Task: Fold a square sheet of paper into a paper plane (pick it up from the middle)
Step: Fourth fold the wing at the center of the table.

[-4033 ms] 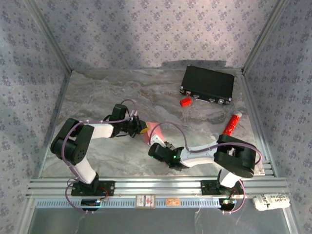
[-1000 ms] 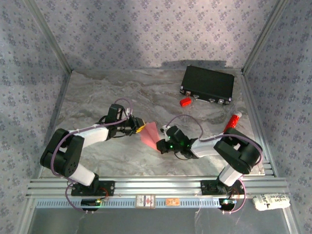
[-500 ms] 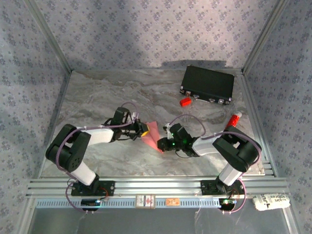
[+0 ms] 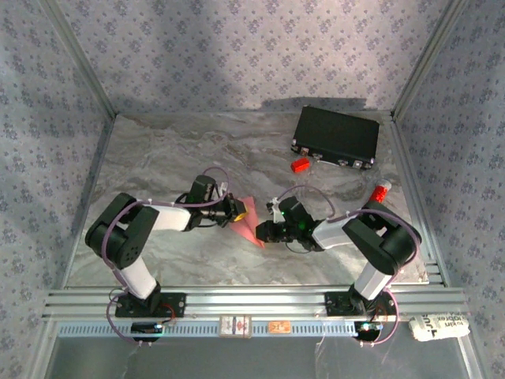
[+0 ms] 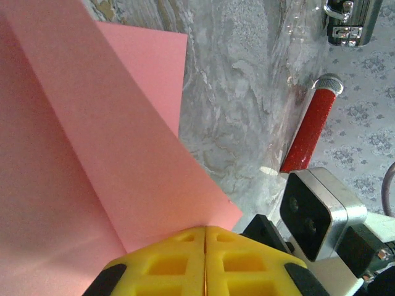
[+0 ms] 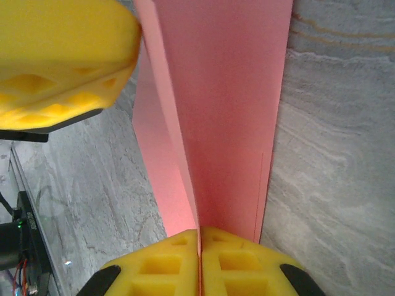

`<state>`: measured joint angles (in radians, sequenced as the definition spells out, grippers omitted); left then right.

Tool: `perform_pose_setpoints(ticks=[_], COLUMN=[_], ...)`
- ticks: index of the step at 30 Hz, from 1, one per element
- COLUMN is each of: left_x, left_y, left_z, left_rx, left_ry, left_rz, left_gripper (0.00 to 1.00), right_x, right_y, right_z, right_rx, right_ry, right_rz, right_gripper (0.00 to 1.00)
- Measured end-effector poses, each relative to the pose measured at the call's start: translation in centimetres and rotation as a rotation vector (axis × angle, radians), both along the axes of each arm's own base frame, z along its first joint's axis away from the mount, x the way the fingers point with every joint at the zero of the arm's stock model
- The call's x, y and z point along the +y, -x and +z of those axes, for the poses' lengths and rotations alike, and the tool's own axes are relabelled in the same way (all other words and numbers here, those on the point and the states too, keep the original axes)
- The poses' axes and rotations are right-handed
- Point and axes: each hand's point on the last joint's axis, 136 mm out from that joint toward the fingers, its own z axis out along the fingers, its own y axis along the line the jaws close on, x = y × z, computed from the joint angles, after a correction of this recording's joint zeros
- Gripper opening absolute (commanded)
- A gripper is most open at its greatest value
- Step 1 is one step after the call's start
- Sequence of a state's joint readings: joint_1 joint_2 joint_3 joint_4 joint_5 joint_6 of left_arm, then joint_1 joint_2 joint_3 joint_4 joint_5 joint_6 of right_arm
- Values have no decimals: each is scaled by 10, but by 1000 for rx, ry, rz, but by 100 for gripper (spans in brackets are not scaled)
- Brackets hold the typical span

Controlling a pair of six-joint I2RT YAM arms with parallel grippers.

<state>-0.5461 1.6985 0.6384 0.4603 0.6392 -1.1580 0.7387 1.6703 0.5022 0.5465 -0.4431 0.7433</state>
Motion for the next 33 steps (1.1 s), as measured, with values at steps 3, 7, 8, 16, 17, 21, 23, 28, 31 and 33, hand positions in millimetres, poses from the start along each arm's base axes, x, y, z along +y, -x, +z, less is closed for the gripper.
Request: perform_pose_setpoints(ticks=[3,7,8,16,17,21,23,28,31,33], left_x=[-1,-2,-2,-2,-2,-3,-3,-5,-6,-6], left_y=[-1,-4,-5,-6,-6,-5,-6,-10,-12,-12], left_z=[-1,-3,-4,-13,-14,-19,-19,-15,-13,-15], left_rx=[-2,-1,2,18,19,23,22,8,-2,2], left_ry=[3,0,0,-14,-16,-27,-29,-24,-22,-26], left_rz=[3,6,6,10,12,11,14,11,8,7], left_gripper=[8,8,8,8,7,8,8,8,7,7], right_x=[1,1,1,1,1,1,1,1,1,1], right_y=[0,0,0,-1,0,-1,-1,-1,-1,-1], right_z=[0,0,0,0,0,-1,-1,-1,-1,-2], right_rx=[11,26,31,53,58,85,96,112,118,121], right_ry=[-7,-14,-14,-17,-17,-17,-17,-17,-16,-14], right_rz=[6,8,9,13,16,13,14,10,8,8], right_gripper=[10,10,10,11,11,12,11,11,11,11])
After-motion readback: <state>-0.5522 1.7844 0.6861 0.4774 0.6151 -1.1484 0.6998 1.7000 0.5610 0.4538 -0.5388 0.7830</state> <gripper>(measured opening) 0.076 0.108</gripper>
